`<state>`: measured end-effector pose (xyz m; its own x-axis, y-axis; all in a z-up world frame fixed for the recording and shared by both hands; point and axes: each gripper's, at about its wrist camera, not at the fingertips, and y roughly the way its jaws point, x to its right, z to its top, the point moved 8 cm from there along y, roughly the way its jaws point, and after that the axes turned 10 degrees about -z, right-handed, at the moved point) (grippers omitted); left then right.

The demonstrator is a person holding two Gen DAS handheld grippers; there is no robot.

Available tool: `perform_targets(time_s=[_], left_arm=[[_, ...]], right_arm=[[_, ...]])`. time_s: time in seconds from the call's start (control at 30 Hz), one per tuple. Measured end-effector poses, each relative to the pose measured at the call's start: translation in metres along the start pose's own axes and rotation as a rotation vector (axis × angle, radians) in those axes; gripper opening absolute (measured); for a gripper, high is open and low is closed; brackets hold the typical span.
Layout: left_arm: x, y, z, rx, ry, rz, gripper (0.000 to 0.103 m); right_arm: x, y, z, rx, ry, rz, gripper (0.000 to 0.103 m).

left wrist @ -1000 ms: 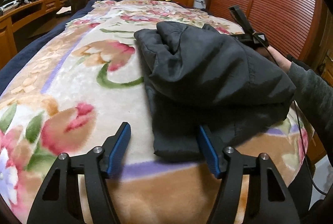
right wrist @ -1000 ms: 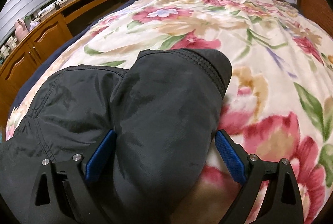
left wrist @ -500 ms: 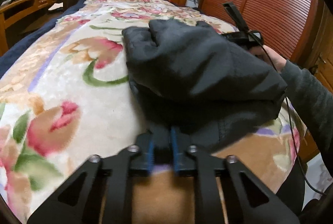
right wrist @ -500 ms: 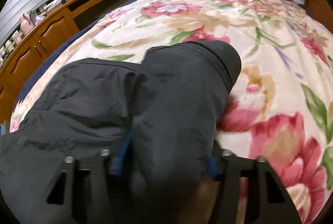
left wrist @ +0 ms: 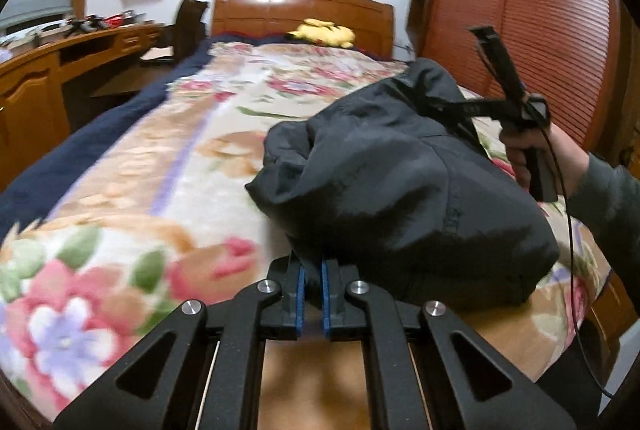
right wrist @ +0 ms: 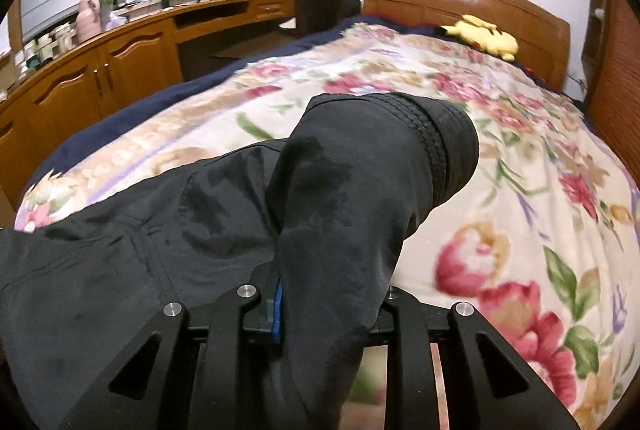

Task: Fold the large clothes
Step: 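Lift the folded jacket with both grippers and carry it toward the cabinets, then lower the jacket onto the bed edge and open both grippers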

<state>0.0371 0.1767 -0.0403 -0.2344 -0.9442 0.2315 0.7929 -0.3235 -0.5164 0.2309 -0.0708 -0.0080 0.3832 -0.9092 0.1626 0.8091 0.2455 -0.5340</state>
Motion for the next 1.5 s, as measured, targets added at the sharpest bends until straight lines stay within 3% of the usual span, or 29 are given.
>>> perform_targets(time_s=[0.37,0.73,0.83,1.0,1.07,1.17,1.2,1.27,1.3,1.33,1.4,1.5], left_arm=[[-0.127,-0.090,0.007,0.070,-0.015,0.219,0.007],[-0.263,-0.168,-0.019,0.095,-0.121,0.475,0.006],[-0.286,-0.176,-0.039,0.085,-0.169,0.501,0.006],[-0.285,-0.176,-0.057,0.083,-0.213,0.495,0.009],[-0.283,-0.181,-0.061,0.082,-0.224,0.508,0.013],[-0.273,-0.191,-0.061,0.097,-0.215,0.528,0.033],[-0.272,-0.195,-0.060,0.103,-0.209,0.531,0.042],[-0.261,-0.204,-0.057,0.122,-0.205,0.523,0.048],[-0.256,-0.208,-0.055,0.127,-0.202,0.522,0.055],[-0.254,-0.211,-0.052,0.135,-0.197,0.523,0.070],[-0.239,-0.216,-0.041,0.168,-0.178,0.521,0.081],[-0.223,-0.213,-0.022,0.192,-0.149,0.498,0.082]], right_arm=[[-0.163,0.030,0.061,0.057,-0.092,0.085,0.025],[-0.342,0.061,0.141,0.151,-0.194,0.162,0.024],[-0.372,0.079,0.134,0.092,-0.227,0.188,0.027],[-0.372,0.105,0.123,0.032,-0.262,0.104,0.044],[-0.368,0.104,0.118,0.045,-0.283,0.103,0.056],[-0.362,0.106,0.114,0.041,-0.299,0.104,0.068],[-0.365,0.105,0.116,0.051,-0.292,0.123,0.069],[-0.363,0.099,0.113,0.057,-0.278,0.158,0.070],[-0.364,0.097,0.111,0.061,-0.272,0.174,0.070],[-0.361,0.093,0.105,0.062,-0.271,0.194,0.070],[-0.361,0.075,0.096,0.068,-0.271,0.213,0.070],[-0.350,0.075,0.091,0.062,-0.257,0.243,0.070]])
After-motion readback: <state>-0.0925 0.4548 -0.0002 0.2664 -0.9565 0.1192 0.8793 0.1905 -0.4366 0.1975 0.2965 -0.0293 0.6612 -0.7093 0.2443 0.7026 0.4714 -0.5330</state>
